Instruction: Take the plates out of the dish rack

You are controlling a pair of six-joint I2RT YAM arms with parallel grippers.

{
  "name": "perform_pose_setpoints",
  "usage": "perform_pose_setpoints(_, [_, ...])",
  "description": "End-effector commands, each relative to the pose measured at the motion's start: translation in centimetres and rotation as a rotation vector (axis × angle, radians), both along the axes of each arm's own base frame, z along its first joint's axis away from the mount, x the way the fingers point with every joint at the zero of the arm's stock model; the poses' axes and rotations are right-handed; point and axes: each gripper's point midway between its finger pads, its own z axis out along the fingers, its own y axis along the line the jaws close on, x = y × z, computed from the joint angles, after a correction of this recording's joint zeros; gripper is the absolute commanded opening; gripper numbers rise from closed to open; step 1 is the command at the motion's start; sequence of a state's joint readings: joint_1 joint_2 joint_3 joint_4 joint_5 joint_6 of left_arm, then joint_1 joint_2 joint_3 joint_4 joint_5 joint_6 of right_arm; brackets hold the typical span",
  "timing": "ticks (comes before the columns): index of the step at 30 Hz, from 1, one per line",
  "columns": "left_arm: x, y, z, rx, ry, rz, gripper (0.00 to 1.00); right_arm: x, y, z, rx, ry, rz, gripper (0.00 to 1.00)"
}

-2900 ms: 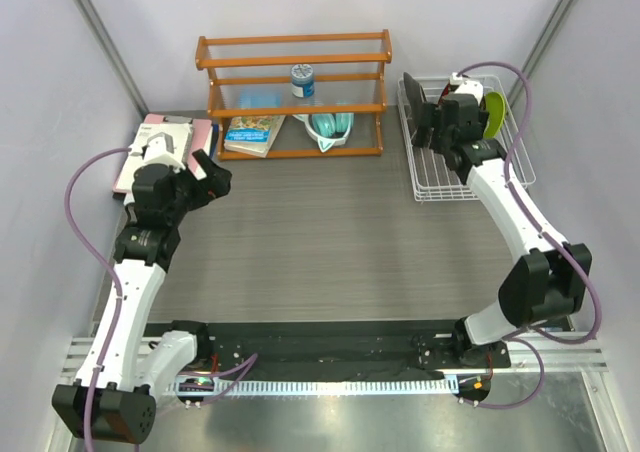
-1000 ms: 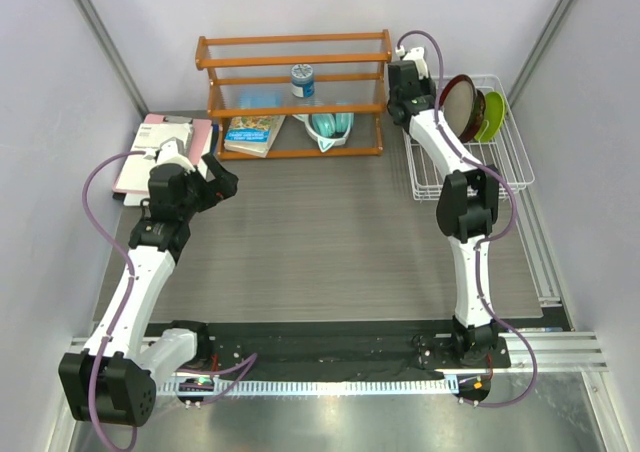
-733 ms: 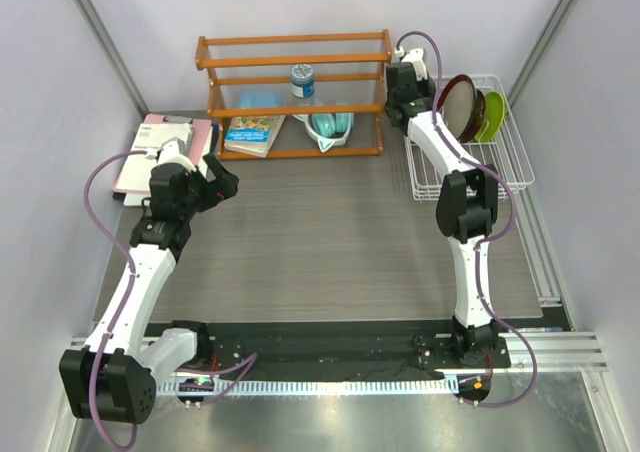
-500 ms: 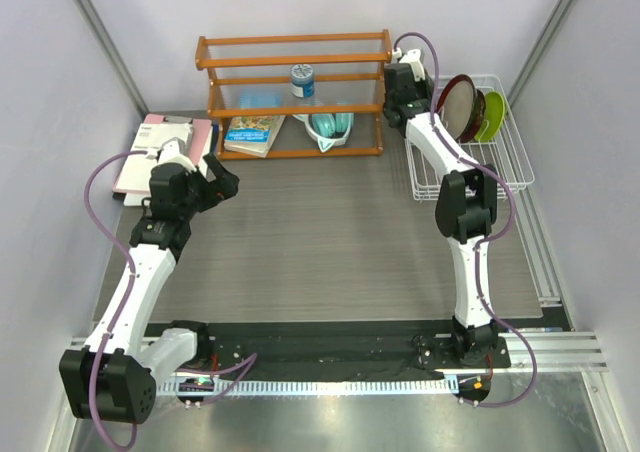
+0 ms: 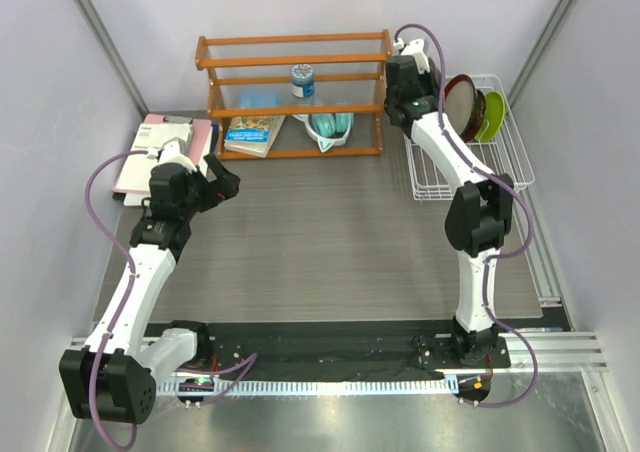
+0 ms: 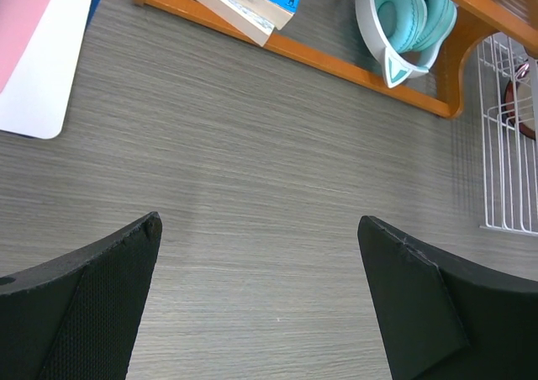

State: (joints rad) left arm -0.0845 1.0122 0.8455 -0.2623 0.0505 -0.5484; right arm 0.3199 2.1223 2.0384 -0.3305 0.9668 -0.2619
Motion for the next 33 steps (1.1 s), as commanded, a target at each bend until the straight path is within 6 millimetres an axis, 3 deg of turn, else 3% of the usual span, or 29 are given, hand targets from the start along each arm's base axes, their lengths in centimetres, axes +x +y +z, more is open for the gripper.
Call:
perform_pose_setpoints(1, [0.1, -0.5, 2.0, -0.028, -0.067, -0.020, 0.99, -5.6, -1.4, 14.4, 0.075, -0.340, -0.079, 0.01])
perform_pose_setpoints(4, [0.0, -0.7, 2.2, -0.033, -0.073, -0.027, 0.99, -7.4, -0.9, 16.4, 0.097, -0.370, -0.057, 0.01])
perform_pose_setpoints(6, [-0.1, -0.8, 2.2, -0.038, -0.074, -0.035, 0.99, -8.2, -0.1, 16.7, 0.130, -0.369, -0.017, 0.01])
perform_pose_setpoints(7, [-0.2, -0.9, 2.3, -0.045, -0.074, -0.039, 1.00, -9.3, 0.0, 17.9, 0.158, -0.394, 0.005, 0.01])
perform_pose_setpoints(9, [-0.2, -1.3, 2.6, -0.054, -0.082, -0.057, 0.99, -10.2, 1.4, 17.5, 0.241, -0.378, 0.084, 0.01])
perform_pose_setpoints(10, [-0.4, -1.5, 2.8, -0.060, -0.086, -0.065, 0.99, -11.5, 1.8, 18.5, 0.295, -0.398, 0.126, 0.01])
perform_pose_setpoints(12, [-0.5, -2.2, 3.2, -0.081, -0.103, -0.102, 0.99, -12.8, 3.0, 17.0, 0.350, -0.321, 0.201, 0.01])
perform_pose_setpoints(13, [-0.5, -2.6, 3.2, -0.100, -0.107, -0.119, 1.00, -13.2, 4.8, 16.7, 0.444, -0.318, 0.289, 0.01])
perform_pose_setpoints(14, [-0.8, -3.0, 3.1, -0.115, -0.110, -0.138, 1.00, -14.9, 5.1, 17.6, 0.492, -0.335, 0.336, 0.01])
perform_pose_setpoints(15, [-0.9, -3.8, 3.4, -0.139, -0.124, -0.178, 0.99, -15.4, 5.9, 15.9, 0.526, -0.294, 0.371, 0.01])
perform_pose_setpoints(16, [-1.0, -4.1, 3.5, -0.156, -0.126, -0.193, 1.00, -16.0, 7.3, 15.3, 0.595, -0.274, 0.438, 0.01])
perform_pose_setpoints(17, [-1.1, -4.4, 3.6, -0.179, -0.129, -0.203, 0.99, -17.4, 7.5, 15.5, 0.631, -0.278, 0.467, 0.01])
perform_pose_setpoints(18, [-1.2, -4.7, 3.6, -0.191, -0.134, -0.216, 0.99, -17.8, 8.0, 13.5, 0.653, -0.228, 0.481, 0.01])
perform_pose_setpoints(21, [-1.6, -5.3, 3.4, -0.219, -0.131, -0.238, 0.99, -20.0, 10.4, 10.7, 0.782, -0.152, 0.590, 0.01])
perform_pose_setpoints(23, [-1.8, -5.9, 3.4, -0.239, -0.137, -0.266, 0.99, -21.1, 12.8, 10.2, 0.894, -0.137, 0.692, 0.01])
perform_pose_setpoints(24, [-1.9, -6.2, 2.8, -0.260, -0.124, -0.277, 1.00, -22.0, 13.4, 8.9, 0.934, -0.112, 0.721, 0.01])
perform_pose_setpoints(25, [-2.0, -6.8, 2.9, -0.282, -0.129, -0.305, 0.99, -22.2, 14.2, 9.2, 0.972, -0.131, 0.759, 0.01])
perform_pose_setpoints(26, [-2.2, -7.0, 2.6, -0.299, -0.118, -0.314, 1.00, -23.0, 15.6, 7.7, 1.043, -0.077, 0.801, 0.01])
perform_pose_setpoints(28, [-2.3, -7.8, 1.7, -0.345, -0.103, -0.343, 1.00, -23.7, 16.5, 8.1, 1.101, -0.098, 0.855, 0.01])
perform_pose_setpoints(29, [-2.4, -8.3, 1.8, -0.361, -0.115, -0.374, 0.99, -24.0, 17.0, 7.1, 1.132, -0.076, 0.865, 0.01])
perform_pose_setpoints(31, [-2.6, -8.8, 0.4, -0.394, -0.081, -0.383, 0.97, -24.6, 18.1, 7.5, 1.195, -0.079, 0.919, 0.01])
perform_pose_setpoints(33, [-2.8, -9.4, 0.3, -0.418, -0.091, -0.414, 0.97, -25.1, 18.8, 6.6, 1.245, -0.053, 0.933, 0.01])
